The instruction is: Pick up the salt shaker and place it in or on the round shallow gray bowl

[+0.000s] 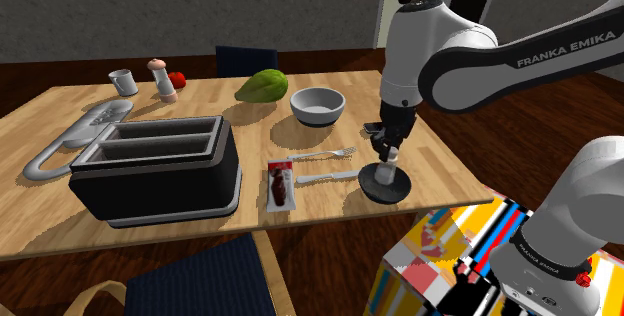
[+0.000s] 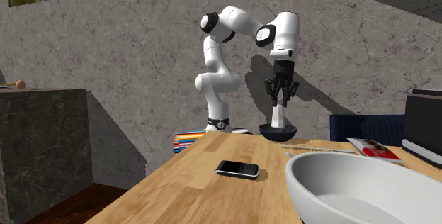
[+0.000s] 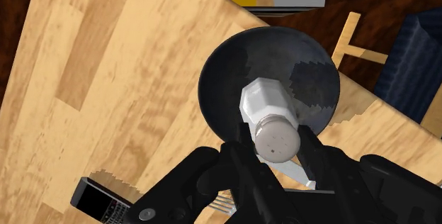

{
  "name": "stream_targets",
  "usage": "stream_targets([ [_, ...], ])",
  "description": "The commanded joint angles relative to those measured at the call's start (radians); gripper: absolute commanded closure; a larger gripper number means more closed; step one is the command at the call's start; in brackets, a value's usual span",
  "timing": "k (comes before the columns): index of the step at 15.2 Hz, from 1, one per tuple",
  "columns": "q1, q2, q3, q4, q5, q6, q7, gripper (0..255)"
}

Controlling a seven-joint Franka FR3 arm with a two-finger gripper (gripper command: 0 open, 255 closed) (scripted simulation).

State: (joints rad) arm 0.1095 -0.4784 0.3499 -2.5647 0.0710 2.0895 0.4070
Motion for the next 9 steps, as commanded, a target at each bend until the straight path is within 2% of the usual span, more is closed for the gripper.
stream_targets([
  [1,0.0,0.0,0.0,0.0,0.0,0.001,0.0,255],
  [3,0.0,0.0,0.0,0.0,0.0,0.001,0.0,255],
  [4,0.0,0.0,0.0,0.0,0.0,0.001,0.0,0],
  [9,0.0,0.0,0.0,0.0,0.0,0.001,0.0,0],
])
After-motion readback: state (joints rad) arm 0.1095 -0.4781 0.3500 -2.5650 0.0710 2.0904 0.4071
